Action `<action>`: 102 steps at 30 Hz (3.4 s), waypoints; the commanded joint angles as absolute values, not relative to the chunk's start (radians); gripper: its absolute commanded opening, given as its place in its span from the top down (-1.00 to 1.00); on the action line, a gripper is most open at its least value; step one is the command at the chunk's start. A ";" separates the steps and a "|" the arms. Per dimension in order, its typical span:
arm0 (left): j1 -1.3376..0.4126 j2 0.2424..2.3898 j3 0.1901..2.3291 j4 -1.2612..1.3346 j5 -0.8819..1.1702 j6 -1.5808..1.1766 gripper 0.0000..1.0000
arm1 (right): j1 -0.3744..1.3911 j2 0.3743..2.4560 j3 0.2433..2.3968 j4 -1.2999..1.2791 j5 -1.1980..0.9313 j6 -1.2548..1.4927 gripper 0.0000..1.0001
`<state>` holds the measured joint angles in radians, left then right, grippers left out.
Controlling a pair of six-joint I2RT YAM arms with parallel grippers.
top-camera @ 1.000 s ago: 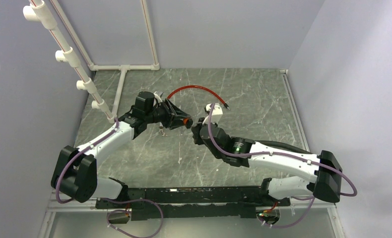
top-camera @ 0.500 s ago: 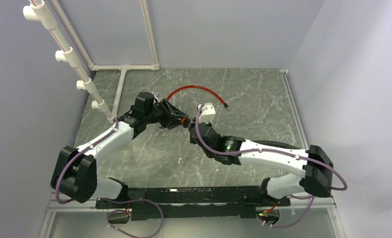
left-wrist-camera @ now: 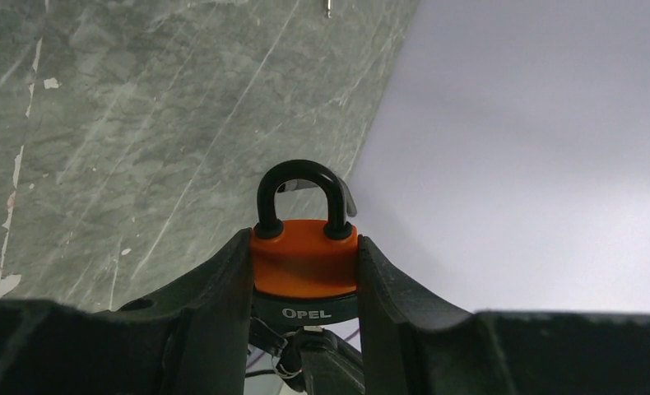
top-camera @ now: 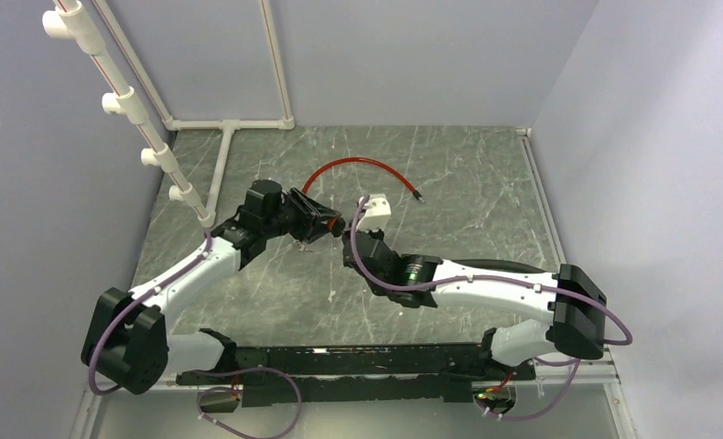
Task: Unlock with the key
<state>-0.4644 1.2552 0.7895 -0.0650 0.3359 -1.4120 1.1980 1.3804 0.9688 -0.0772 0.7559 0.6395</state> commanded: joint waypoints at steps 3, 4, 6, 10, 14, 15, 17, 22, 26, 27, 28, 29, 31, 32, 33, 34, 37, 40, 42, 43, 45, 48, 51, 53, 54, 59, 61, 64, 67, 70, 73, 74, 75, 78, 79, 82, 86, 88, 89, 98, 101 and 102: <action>-0.563 1.162 0.811 -0.069 0.264 -1.413 1.00 | 1.098 1.320 0.998 -0.044 0.603 0.749 1.00; -0.572 1.161 0.814 -0.079 0.249 -1.409 1.00 | 1.080 1.304 0.986 -0.027 0.568 0.753 1.00; -0.593 1.160 0.811 -0.078 0.225 -1.405 1.00 | 1.047 1.282 0.977 -0.022 0.516 0.762 1.00; -0.630 1.169 0.814 -0.074 0.196 -1.401 1.00 | 1.012 1.250 0.979 -0.006 0.454 0.737 1.00; -0.657 1.180 0.822 -0.048 0.181 -1.416 1.00 | 1.014 1.271 0.964 0.060 0.437 0.677 1.00; -0.660 1.181 0.827 -0.049 0.182 -1.423 1.00 | 1.021 1.286 0.964 0.061 0.464 0.669 1.00; -0.667 1.175 0.834 -0.074 0.163 -1.444 1.00 | 1.037 1.324 0.981 0.038 0.530 0.667 1.00; -0.735 1.132 0.811 -0.125 0.006 -1.502 1.00 | 1.040 1.370 1.012 0.024 0.554 0.704 1.00; -0.777 1.130 0.776 -0.068 -0.035 -1.564 1.00 | 1.058 1.409 1.052 -0.012 0.649 0.722 1.00; -0.779 1.133 0.770 -0.031 -0.033 -1.578 1.00 | 1.070 1.419 1.056 -0.016 0.688 0.721 1.00; -0.783 1.134 0.768 -0.016 -0.032 -1.582 1.00 | 1.077 1.421 1.056 -0.021 0.718 0.737 1.00; -0.784 1.136 0.770 -0.014 -0.032 -1.585 1.00 | 1.080 1.411 1.041 -0.011 0.734 0.751 1.00; -0.787 1.140 0.775 -0.009 -0.029 -1.586 1.00 | 1.081 1.369 0.975 0.102 0.742 0.755 1.00; -0.787 1.140 0.774 -0.008 -0.028 -1.588 1.00 | 1.081 1.348 0.939 0.134 0.746 0.750 1.00; -0.787 1.139 0.772 -0.008 -0.031 -1.590 1.00 | 1.083 1.339 0.928 0.151 0.757 0.745 1.00; -0.787 1.135 0.772 -0.010 -0.039 -1.592 1.00 | 1.085 1.336 0.928 0.146 0.775 0.747 1.00; -0.786 1.122 0.782 -0.037 -0.074 -1.596 1.00 | 1.105 1.365 0.974 0.085 0.852 0.757 1.00; -0.787 1.123 0.800 -0.064 -0.102 -1.607 1.00 | 1.131 1.427 1.070 -0.065 0.920 0.820 1.00; -0.787 1.137 0.808 -0.051 -0.094 -1.603 1.00 | 1.138 1.455 1.094 -0.095 0.925 0.828 1.00; -0.787 1.146 0.816 -0.048 -0.086 -1.599 1.00 | 1.138 1.457 1.087 -0.087 0.919 0.829 1.00; -0.788 1.162 0.822 -0.042 -0.067 -1.593 1.00 | 1.138 1.449 1.057 -0.038 0.913 0.803 1.00; -0.790 1.176 0.808 -0.009 -0.046 -1.590 1.00 | 1.136 1.433 1.025 0.011 0.886 0.780 1.00; -0.792 1.193 0.802 0.044 -0.019 -1.563 1.00 | 1.123 1.402 0.987 0.063 0.839 0.781 1.00; -0.792 1.205 0.787 0.108 0.000 -1.541 1.00 | 1.090 1.376 0.961 0.073 0.759 0.808 1.00; -0.793 1.213 0.781 0.134 0.018 -1.530 1.00 | 1.068 1.360 0.937 0.108 0.695 0.801 1.00; -0.804 1.207 0.739 0.248 0.043 -1.494 1.00 | 0.912 1.253 0.742 0.373 0.325 0.860 1.00; -0.809 1.188 0.721 0.263 0.030 -1.479 1.00 | 0.872 1.217 0.691 0.442 0.256 0.873 1.00; -0.822 1.161 0.703 0.289 0.009 -1.444 1.00 | 0.817 1.172 0.643 0.497 0.187 0.909 1.00; -0.837 1.142 0.693 0.307 0.003 -1.407 1.00 | 0.751 1.165 0.614 0.566 0.060 0.996 1.00; -0.843 1.132 0.670 0.343 0.003 -1.384 1.00 | 0.684 1.190 0.595 0.667 -0.124 1.097 1.00; -0.848 1.125 0.641 0.423 0.004 -1.371 1.00 | 0.638 1.228 0.587 0.775 -0.241 1.153 1.00; -0.851 1.123 0.644 0.425 0.005 -1.364 1.00 | 0.633 1.234 0.596 0.771 -0.257 1.159 1.00; -0.853 1.121 0.654 0.413 0.009 -1.356 1.00 | 0.632 1.240 0.609 0.769 -0.273 1.154 1.00; -0.859 1.112 0.666 0.403 0.010 -1.325 1.00 | 0.632 1.260 0.633 0.776 -0.335 1.137 1.00; -0.861 1.108 0.664 0.408 0.007 -1.318 1.00 | 0.632 1.272 0.633 0.811 -0.363 1.145 1.00; -0.864 1.100 0.669 0.402 0.005 -1.292 1.00 | 0.630 1.309 0.644 0.885 -0.433 1.168 1.00; -0.866 1.093 0.664 0.429 0.017 -1.268 1.00 | 0.628 1.361 0.659 1.004 -0.526 1.216 1.00; -0.866 1.086 0.669 0.431 0.024 -1.253 1.00 | 0.625 1.391 0.663 1.094 -0.573 1.253 1.00; -0.866 1.081 0.666 0.437 0.027 -1.248 1.00 | 0.622 1.402 0.662 1.134 -0.589 1.276 1.00; -0.867 1.020 0.634 0.489 0.042 -1.198 1.00 | 0.607 1.451 0.649 1.296 -0.577 1.396 1.00; -0.867 0.985 0.650 0.484 0.069 -1.141 1.00 | 0.607 1.478 0.666 1.360 -0.593 1.447 1.00; -0.867 0.971 0.663 0.466 0.080 -1.118 1.00 | 0.606 1.491 0.676 1.398 -0.605 1.474 1.00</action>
